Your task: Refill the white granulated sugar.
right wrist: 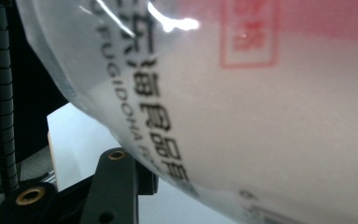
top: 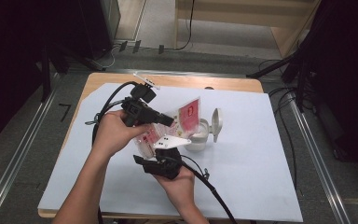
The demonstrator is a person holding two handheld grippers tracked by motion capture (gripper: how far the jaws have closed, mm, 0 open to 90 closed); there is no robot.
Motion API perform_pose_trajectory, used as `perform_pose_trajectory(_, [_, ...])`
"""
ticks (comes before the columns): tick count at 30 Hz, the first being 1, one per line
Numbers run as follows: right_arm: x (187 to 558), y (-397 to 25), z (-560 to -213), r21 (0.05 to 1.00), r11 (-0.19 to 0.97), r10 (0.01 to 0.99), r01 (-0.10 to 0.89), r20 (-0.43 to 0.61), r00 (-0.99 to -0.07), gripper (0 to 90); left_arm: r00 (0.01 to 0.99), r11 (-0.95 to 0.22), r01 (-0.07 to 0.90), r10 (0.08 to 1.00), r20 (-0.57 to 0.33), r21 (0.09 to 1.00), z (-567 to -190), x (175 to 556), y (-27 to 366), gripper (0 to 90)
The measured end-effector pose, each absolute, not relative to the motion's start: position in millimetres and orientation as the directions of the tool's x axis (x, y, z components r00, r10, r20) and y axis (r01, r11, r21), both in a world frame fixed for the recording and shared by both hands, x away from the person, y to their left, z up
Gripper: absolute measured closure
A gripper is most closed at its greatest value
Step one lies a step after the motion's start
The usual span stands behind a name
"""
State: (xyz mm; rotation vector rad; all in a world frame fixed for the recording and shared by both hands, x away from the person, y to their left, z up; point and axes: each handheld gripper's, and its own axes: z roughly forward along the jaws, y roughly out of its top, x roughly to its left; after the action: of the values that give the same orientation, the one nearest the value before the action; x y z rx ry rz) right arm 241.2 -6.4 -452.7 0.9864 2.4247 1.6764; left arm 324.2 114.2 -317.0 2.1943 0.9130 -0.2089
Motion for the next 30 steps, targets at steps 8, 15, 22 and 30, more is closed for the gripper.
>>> perform_pose_trajectory(8, [243, -10, -453, 0.853, 0.218, 0.518, 0.473, 0.31, -0.797, 57.7, 0.727, -0.46, 0.673, 0.554, -0.405, 0.579, -316, 322, 119, 89.5])
perform_pose_trajectory(15, [244, -13, -455, 0.848, 0.214, 0.521, 0.485, 0.321, -0.791, 57.4, 0.713, -0.442, 0.686, 0.563, -0.418, 0.578, -319, 321, 127, 89.5])
perform_pose_trajectory(22, [247, -17, -458, 0.844, 0.206, 0.532, 0.495, 0.328, -0.781, 56.9, 0.709, -0.435, 0.691, 0.564, -0.424, 0.577, -322, 320, 131, 89.6])
perform_pose_trajectory(30, [251, -20, -461, 0.843, 0.215, 0.55, 0.493, 0.313, -0.775, 56.5, 0.711, -0.441, 0.69, 0.561, -0.424, 0.574, -324, 318, 138, 89.4])
